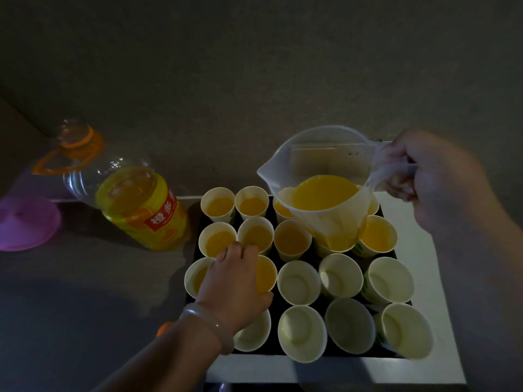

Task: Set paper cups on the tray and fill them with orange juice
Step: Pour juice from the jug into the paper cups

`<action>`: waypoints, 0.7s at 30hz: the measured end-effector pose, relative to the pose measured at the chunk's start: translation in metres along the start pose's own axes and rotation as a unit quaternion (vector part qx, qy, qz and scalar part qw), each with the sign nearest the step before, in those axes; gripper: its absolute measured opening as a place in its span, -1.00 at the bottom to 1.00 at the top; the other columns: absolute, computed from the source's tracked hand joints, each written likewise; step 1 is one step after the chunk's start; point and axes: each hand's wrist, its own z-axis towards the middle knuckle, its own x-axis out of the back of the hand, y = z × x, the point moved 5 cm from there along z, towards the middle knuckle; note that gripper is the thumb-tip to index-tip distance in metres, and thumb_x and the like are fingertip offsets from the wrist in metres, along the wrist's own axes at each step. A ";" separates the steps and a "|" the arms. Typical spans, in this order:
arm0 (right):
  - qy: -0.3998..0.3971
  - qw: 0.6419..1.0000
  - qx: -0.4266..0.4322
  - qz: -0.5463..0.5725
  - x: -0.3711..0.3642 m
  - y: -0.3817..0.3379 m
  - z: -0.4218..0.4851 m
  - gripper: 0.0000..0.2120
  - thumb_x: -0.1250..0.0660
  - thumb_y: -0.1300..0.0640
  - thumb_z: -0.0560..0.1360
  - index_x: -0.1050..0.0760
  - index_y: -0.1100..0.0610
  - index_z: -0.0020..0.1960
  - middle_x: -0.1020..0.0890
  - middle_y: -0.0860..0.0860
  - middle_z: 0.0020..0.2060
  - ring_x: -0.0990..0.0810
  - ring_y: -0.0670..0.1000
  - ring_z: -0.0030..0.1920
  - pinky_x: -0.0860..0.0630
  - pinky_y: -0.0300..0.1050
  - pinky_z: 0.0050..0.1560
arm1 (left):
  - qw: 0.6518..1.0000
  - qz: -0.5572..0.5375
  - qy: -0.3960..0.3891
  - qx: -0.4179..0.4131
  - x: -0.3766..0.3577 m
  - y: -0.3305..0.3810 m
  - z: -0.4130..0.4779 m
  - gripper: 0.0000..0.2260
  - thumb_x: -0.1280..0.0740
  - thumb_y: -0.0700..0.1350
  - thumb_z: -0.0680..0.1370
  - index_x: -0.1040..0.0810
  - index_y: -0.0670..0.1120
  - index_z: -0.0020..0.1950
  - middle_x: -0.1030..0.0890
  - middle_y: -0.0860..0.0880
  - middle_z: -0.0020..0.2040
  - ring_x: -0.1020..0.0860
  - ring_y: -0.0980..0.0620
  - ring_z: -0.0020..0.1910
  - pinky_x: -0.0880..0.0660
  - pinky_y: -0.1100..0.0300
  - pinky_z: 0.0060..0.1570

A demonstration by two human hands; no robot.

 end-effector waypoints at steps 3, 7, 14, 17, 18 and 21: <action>0.008 1.000 -0.024 -0.016 -0.002 0.000 0.001 -0.73 -0.23 0.19 0.46 -0.39 0.16 -0.42 -0.33 -0.03 -0.65 -0.22 -0.11 -0.67 -0.15 -0.35 -0.62 | 1.000 0.017 0.002 0.006 0.000 0.001 0.002 -0.41 -0.38 0.22 0.40 -0.24 0.05 0.31 -0.34 0.03 0.28 -0.34 0.01 0.27 -0.37 0.15 0.21; 0.009 0.998 -0.043 -0.038 -0.003 0.000 0.001 -0.73 -0.23 0.17 0.49 -0.40 0.14 -0.39 -0.32 -0.07 -0.68 -0.23 -0.13 -0.68 -0.18 -0.33 -0.61 | 0.999 0.037 0.012 0.007 0.001 -0.003 0.001 -0.41 -0.34 0.28 0.41 -0.23 0.06 0.30 -0.38 0.06 0.27 -0.34 0.02 0.28 -0.32 0.13 0.25; -0.021 1.000 -0.011 -0.003 -0.006 -0.002 0.001 -0.59 -0.20 0.20 0.47 -0.40 0.12 -0.56 -0.30 -0.05 -0.67 -0.20 -0.11 -0.67 -0.14 -0.36 -0.62 | 1.000 0.009 0.003 0.002 0.001 -0.008 -0.002 -0.32 -0.36 0.31 0.39 -0.18 0.07 0.38 -0.34 0.08 0.32 -0.32 0.05 0.32 -0.30 0.15 0.28; -0.018 1.000 -0.008 -0.004 -0.007 -0.002 0.002 -0.60 -0.22 0.20 0.47 -0.40 0.13 -0.55 -0.31 -0.04 -0.66 -0.20 -0.11 -0.66 -0.14 -0.33 -0.61 | 1.000 0.003 0.003 -0.001 0.002 -0.006 -0.003 -0.31 -0.34 0.32 0.39 -0.16 0.08 0.38 -0.34 0.07 0.30 -0.33 0.05 0.31 -0.32 0.15 0.27; -0.016 1.000 -0.012 -0.005 -0.007 -0.001 0.003 -0.61 -0.22 0.20 0.47 -0.40 0.13 -0.54 -0.31 -0.05 -0.67 -0.20 -0.11 -0.66 -0.14 -0.33 -0.61 | 1.000 0.002 0.008 -0.002 0.003 -0.005 -0.004 -0.33 -0.33 0.32 0.40 -0.17 0.07 0.38 -0.34 0.06 0.30 -0.33 0.04 0.30 -0.34 0.15 0.26; -0.017 1.000 -0.003 -0.009 -0.006 -0.002 0.004 -0.57 -0.21 0.20 0.48 -0.42 0.11 -0.57 -0.31 -0.05 -0.68 -0.21 -0.10 -0.66 -0.14 -0.32 -0.60 | 0.999 0.007 0.047 -0.012 0.012 0.004 -0.006 -0.40 -0.24 0.33 0.45 -0.20 0.06 0.36 -0.32 0.06 0.30 -0.33 0.04 0.27 -0.38 0.18 0.17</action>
